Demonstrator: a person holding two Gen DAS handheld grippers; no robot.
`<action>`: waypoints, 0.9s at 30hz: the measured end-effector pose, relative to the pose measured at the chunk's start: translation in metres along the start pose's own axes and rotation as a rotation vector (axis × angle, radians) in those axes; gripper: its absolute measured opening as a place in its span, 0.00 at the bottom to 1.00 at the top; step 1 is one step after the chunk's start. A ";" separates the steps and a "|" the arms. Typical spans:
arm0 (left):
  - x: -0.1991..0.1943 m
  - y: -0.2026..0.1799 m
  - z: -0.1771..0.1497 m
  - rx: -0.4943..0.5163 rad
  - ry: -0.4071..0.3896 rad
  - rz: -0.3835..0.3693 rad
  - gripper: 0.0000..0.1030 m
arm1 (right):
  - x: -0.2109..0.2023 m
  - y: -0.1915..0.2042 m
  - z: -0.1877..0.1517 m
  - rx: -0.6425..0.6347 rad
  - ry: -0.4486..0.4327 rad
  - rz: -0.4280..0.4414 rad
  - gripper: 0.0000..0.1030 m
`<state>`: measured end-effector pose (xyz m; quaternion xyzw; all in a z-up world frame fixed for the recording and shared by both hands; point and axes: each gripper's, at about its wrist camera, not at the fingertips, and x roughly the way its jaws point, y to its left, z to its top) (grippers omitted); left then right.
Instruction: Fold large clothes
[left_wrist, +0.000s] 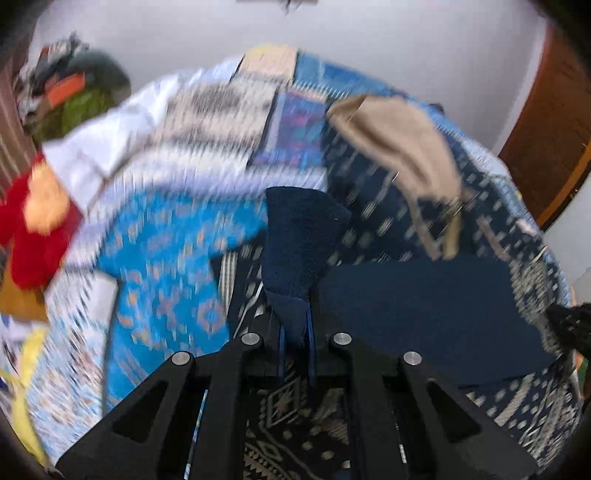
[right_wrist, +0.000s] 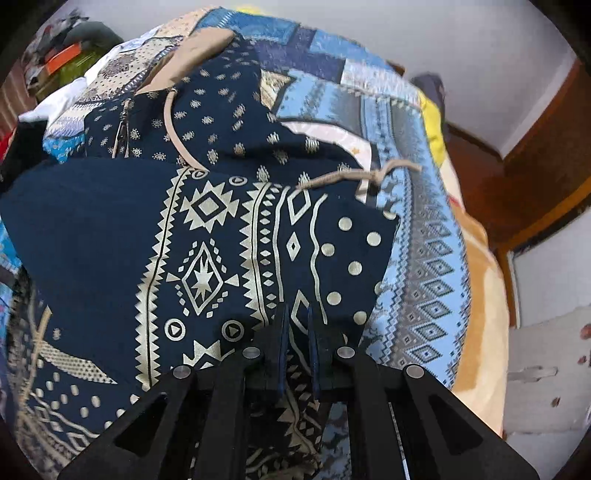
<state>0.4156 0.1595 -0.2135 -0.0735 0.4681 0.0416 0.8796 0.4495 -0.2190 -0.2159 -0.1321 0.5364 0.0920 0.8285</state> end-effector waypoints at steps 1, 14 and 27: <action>0.007 0.005 -0.007 -0.010 0.019 -0.006 0.09 | -0.001 0.001 0.000 -0.009 -0.003 -0.014 0.06; 0.040 0.031 -0.061 -0.136 0.133 -0.043 0.20 | 0.003 -0.023 -0.015 -0.020 -0.012 -0.147 0.06; -0.001 0.072 -0.089 -0.157 0.167 0.032 0.69 | -0.001 -0.041 -0.029 -0.002 -0.038 -0.137 0.06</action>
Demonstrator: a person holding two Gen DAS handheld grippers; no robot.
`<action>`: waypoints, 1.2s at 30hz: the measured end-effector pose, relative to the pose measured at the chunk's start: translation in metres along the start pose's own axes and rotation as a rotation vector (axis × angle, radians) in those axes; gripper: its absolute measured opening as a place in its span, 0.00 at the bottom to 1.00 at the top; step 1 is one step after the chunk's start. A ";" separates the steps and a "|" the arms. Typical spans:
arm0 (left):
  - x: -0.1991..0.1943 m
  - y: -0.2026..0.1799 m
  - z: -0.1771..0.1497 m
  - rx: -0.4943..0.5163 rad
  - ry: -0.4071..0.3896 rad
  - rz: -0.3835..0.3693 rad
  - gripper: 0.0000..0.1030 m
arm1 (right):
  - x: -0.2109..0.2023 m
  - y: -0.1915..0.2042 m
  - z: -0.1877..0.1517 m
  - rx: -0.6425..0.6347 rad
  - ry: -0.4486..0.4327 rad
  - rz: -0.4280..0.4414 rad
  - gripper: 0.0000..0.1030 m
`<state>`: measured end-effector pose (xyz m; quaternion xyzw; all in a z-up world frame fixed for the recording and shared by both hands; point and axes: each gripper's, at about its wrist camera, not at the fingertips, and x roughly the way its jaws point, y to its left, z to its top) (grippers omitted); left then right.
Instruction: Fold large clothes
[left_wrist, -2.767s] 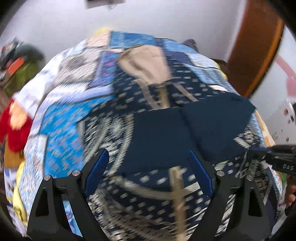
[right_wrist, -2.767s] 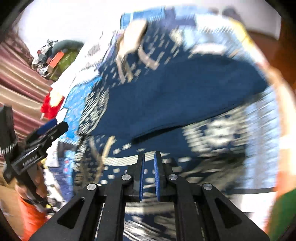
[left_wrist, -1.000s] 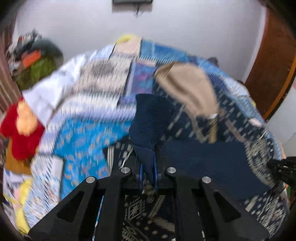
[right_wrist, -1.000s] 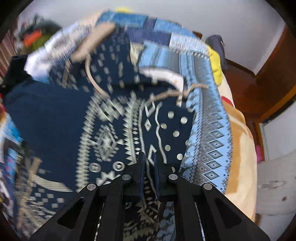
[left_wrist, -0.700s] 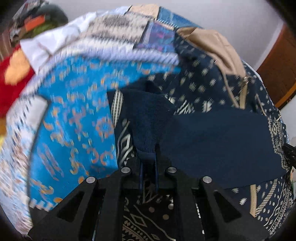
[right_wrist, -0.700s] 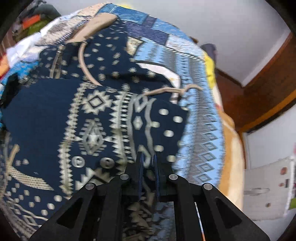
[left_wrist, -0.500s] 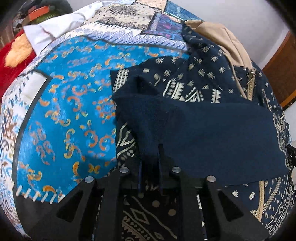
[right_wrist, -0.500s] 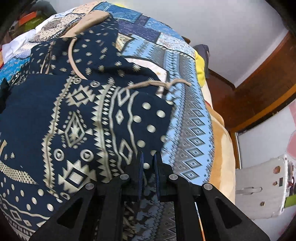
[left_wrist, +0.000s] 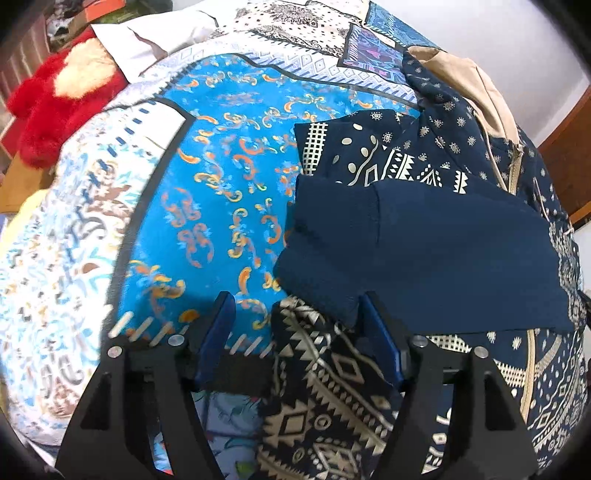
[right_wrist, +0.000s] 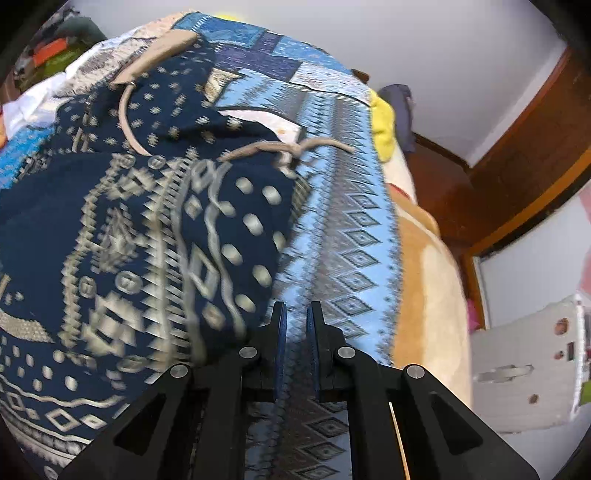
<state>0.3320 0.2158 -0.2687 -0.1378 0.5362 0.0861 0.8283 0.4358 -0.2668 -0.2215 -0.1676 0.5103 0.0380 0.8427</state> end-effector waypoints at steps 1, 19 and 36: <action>-0.004 -0.001 -0.001 0.012 -0.003 0.012 0.69 | -0.001 -0.002 -0.002 -0.002 0.000 -0.007 0.06; -0.063 -0.069 0.051 0.197 -0.157 0.085 0.85 | -0.039 -0.018 0.061 0.069 -0.052 0.211 0.06; 0.041 -0.113 0.028 0.256 0.034 0.017 0.92 | 0.008 0.044 0.040 -0.200 -0.122 -0.176 0.86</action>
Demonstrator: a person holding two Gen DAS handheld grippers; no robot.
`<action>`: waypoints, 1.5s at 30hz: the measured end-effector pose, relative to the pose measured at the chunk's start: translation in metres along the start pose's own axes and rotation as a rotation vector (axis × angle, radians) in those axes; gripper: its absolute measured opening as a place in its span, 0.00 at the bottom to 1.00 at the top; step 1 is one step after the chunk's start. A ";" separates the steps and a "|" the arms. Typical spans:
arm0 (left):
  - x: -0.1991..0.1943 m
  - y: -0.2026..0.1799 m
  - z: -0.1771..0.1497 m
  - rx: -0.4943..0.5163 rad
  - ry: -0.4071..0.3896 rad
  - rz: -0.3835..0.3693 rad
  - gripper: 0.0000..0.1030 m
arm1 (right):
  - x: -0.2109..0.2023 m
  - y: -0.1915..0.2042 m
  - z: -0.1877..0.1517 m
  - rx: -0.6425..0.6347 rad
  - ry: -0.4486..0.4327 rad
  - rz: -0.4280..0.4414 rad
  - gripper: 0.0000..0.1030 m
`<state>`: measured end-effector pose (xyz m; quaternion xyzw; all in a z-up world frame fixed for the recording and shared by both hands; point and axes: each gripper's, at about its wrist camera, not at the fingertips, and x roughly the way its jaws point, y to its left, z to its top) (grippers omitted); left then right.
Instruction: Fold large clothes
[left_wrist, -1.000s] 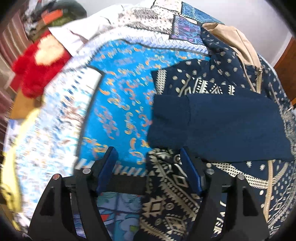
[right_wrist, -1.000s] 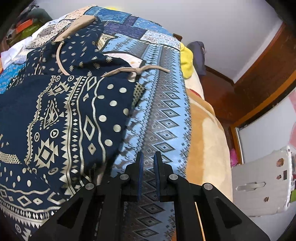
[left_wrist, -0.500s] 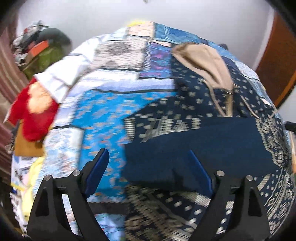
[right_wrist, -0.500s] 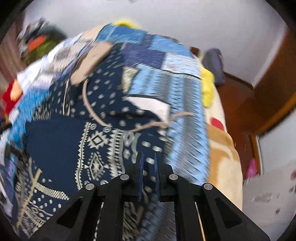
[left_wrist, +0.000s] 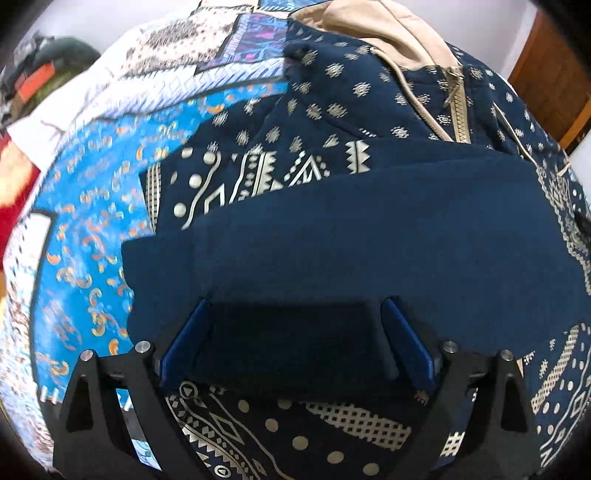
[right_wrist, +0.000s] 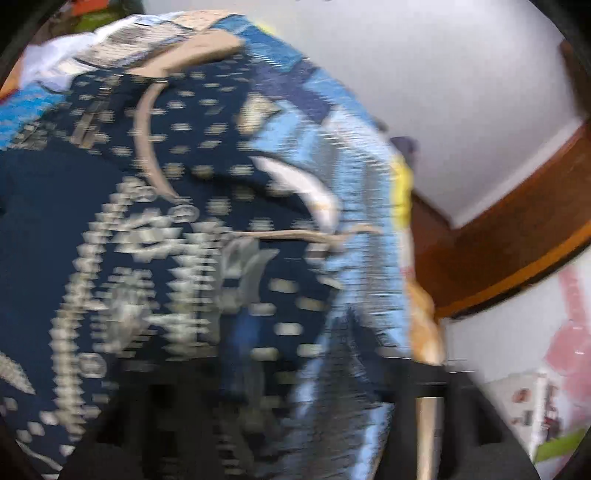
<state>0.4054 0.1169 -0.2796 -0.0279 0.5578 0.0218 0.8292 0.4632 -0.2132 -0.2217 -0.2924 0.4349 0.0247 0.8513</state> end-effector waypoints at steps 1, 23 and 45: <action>-0.001 0.001 -0.001 0.002 0.003 -0.001 0.92 | 0.001 -0.008 -0.003 0.011 -0.004 -0.003 0.89; -0.053 0.043 0.146 -0.105 -0.131 -0.021 0.92 | 0.006 -0.044 0.129 0.322 -0.040 0.573 0.90; 0.048 -0.010 0.234 -0.227 -0.093 -0.212 0.16 | 0.112 0.029 0.248 0.402 -0.014 0.700 0.13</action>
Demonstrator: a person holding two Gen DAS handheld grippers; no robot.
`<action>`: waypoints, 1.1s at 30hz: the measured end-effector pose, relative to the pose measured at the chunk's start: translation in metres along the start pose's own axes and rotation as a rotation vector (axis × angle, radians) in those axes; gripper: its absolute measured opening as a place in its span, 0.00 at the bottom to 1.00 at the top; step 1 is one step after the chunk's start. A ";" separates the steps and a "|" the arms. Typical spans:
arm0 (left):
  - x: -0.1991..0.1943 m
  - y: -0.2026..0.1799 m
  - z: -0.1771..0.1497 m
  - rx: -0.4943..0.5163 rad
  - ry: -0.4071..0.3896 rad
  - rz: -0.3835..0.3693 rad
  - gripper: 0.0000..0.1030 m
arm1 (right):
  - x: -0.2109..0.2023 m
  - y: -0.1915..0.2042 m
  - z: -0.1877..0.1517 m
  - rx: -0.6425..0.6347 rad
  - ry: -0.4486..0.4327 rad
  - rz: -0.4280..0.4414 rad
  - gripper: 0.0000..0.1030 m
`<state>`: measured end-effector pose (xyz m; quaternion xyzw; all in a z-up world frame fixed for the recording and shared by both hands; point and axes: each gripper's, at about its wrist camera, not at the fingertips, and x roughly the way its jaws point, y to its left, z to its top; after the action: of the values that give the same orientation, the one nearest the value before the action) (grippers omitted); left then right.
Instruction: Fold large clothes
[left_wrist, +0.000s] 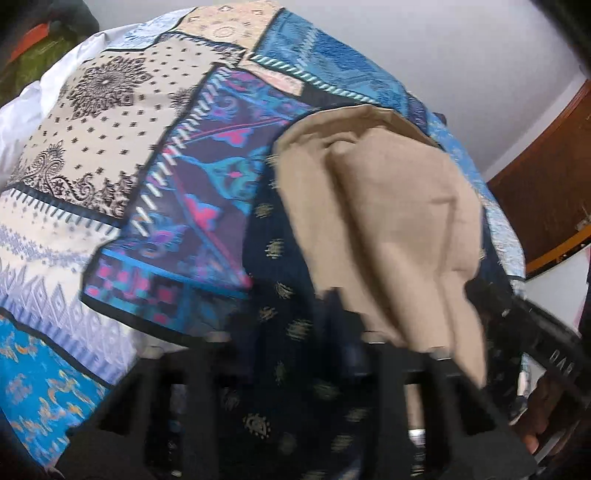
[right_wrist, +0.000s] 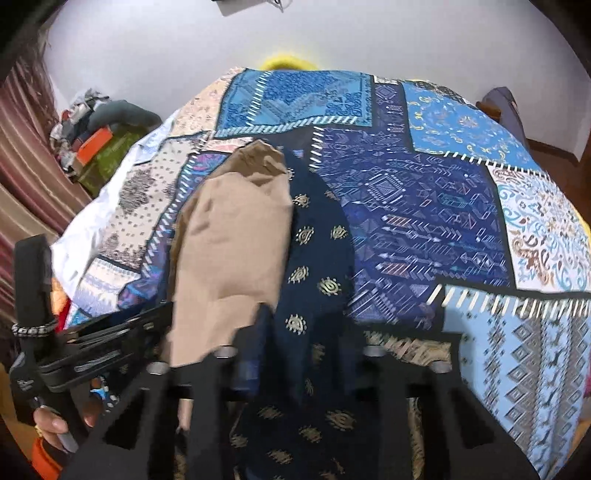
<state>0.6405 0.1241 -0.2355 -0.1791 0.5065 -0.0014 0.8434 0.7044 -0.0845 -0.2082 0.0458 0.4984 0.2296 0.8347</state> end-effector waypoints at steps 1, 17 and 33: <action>-0.004 -0.007 -0.001 0.019 0.001 -0.002 0.14 | -0.003 0.002 -0.002 0.000 0.002 0.010 0.12; -0.180 -0.051 -0.106 0.326 -0.107 -0.047 0.12 | -0.181 0.054 -0.110 -0.146 -0.087 0.150 0.10; -0.120 0.016 -0.244 0.266 0.109 0.080 0.13 | -0.167 0.052 -0.266 -0.278 0.130 -0.134 0.11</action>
<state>0.3709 0.0876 -0.2413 -0.0448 0.5537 -0.0446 0.8303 0.3934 -0.1508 -0.1898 -0.1184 0.5166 0.2427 0.8125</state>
